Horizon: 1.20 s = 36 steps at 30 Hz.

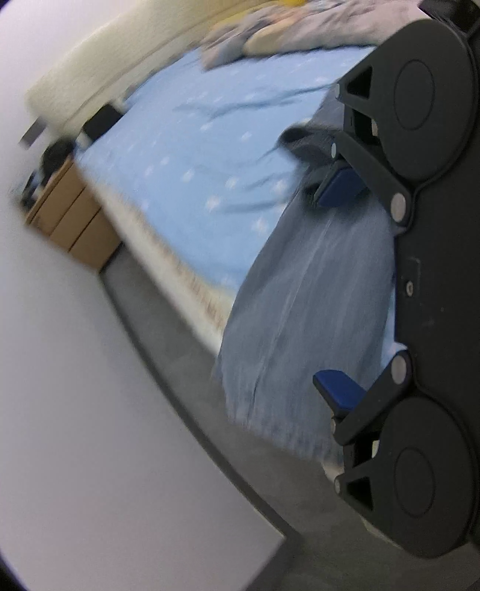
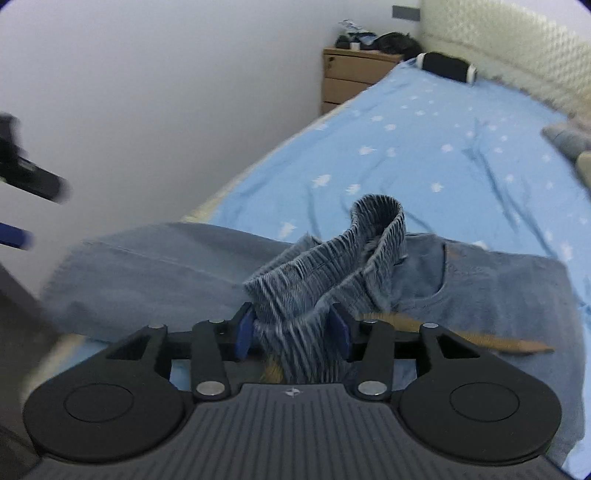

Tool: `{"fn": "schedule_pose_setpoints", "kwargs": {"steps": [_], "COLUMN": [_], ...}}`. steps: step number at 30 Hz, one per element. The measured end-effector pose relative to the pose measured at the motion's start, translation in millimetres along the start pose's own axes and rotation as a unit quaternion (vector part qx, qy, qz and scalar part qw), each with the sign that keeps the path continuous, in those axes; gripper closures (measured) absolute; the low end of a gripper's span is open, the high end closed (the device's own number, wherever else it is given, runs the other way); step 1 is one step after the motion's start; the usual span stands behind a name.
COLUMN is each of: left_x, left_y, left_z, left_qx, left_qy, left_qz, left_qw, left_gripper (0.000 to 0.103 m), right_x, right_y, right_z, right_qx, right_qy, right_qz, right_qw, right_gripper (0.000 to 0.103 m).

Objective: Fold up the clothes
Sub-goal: 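Carry the waistband over the jeans legs and lay it down with the right gripper, then grasp the folded jeans edge with the right gripper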

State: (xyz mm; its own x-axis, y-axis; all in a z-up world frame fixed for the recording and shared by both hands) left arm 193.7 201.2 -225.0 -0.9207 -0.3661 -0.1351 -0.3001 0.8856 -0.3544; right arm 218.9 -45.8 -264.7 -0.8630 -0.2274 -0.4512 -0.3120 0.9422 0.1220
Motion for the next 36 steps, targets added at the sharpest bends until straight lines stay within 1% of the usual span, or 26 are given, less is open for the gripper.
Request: {"fn": "schedule_pose_setpoints", "kwargs": {"steps": [1, 3, 5, 9, 12, 15, 17, 20, 23, 26, 27, 28, 31, 34, 36], "left_x": [1.6, 4.8, 8.8, 18.7, 25.1, 29.7, 32.4, 33.2, 32.9, 34.8, 35.6, 36.6, 39.2, 38.3, 37.8], "left_y": [-10.8, -33.0, -58.2, -103.6, -130.9, -147.4, -156.1, -160.9, -157.1, -151.5, -149.5, -146.7, -138.6, -136.0, -135.7], "left_z": [5.6, 17.6, 32.6, 68.0, 94.7, 113.9, 126.3, 141.8, 154.6, 162.8, 165.7, 168.2, 173.9, 176.5, 176.9], "left_qx": [0.003, 0.008, 0.006, -0.004, -0.016, -0.037, -0.065, -0.111, -0.139, -0.163, -0.168, -0.168, -0.163, -0.165, -0.167], "left_qy": [0.007, 0.020, 0.030, 0.050, 0.068, 0.078, 0.077, 0.080, 0.095, 0.112, 0.118, 0.123, 0.135, 0.135, 0.135], "left_qz": [0.010, 0.028, 0.051, 0.097, 0.119, 0.123, 0.128, 0.127, 0.114, 0.105, 0.103, 0.098, 0.079, 0.080, 0.083], "left_qw": [0.9999, 0.9994, 0.9982, 0.9940, 0.9905, 0.9886, 0.9866, 0.9824, 0.9790, 0.9745, 0.9731, 0.9731, 0.9741, 0.9737, 0.9730], "left_gripper": [0.009, 0.009, 0.009, 0.009, 0.009, 0.009, 0.008, 0.008, 0.008, 0.007, 0.008, 0.008, 0.008, 0.008, 0.008], "right_x": [3.7, 15.9, 27.9, 52.8, 65.4, 72.1, 73.4, 72.5, 73.4, 74.1, 74.3, 74.1, 73.0, 72.2, 72.3], "right_y": [-2.9, -11.8, -25.0, -84.5, -135.6, -174.7, -197.7, -227.7, -247.6, -257.6, -259.9, -261.6, -261.0, -257.2, -256.9], "right_z": [-10.4, -33.2, -47.9, -75.5, -82.4, -80.2, -72.0, -55.9, -43.2, -27.1, -21.4, -15.5, -0.9, 14.7, 25.0], "right_qx": [0.001, 0.000, 0.002, 0.033, 0.039, 0.031, 0.026, -0.003, -0.033, -0.066, -0.079, -0.089, -0.106, -0.110, -0.119], "right_qy": [-0.001, -0.002, -0.002, 0.007, 0.012, 0.011, 0.012, 0.022, 0.036, 0.051, 0.056, 0.062, 0.085, 0.105, 0.112], "right_qz": [0.004, 0.021, 0.047, 0.123, 0.176, 0.195, 0.206, 0.239, 0.270, 0.297, 0.304, 0.309, 0.310, 0.299, 0.303], "right_qw": [1.000, 1.000, 0.999, 0.992, 0.984, 0.980, 0.978, 0.971, 0.962, 0.951, 0.948, 0.945, 0.941, 0.942, 0.939], "right_gripper": [0.050, 0.047, 0.047, 0.047, 0.047, 0.047, 0.047, 0.046, 0.044, 0.038, 0.033, 0.027, 0.025, 0.021, 0.019]}}
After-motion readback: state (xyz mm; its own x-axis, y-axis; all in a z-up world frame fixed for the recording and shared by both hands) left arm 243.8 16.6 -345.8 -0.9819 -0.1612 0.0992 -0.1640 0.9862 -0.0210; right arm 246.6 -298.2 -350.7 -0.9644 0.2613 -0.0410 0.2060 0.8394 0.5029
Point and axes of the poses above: each gripper's, at about its wrist camera, not at the fingertips, and z roughly the way its jaws point, y to its left, x to its underside, the point moved 3 cm from there along z, roughly the way its jaws point, and after that the axes turned 15 degrees about y, right-handed, at the moved point
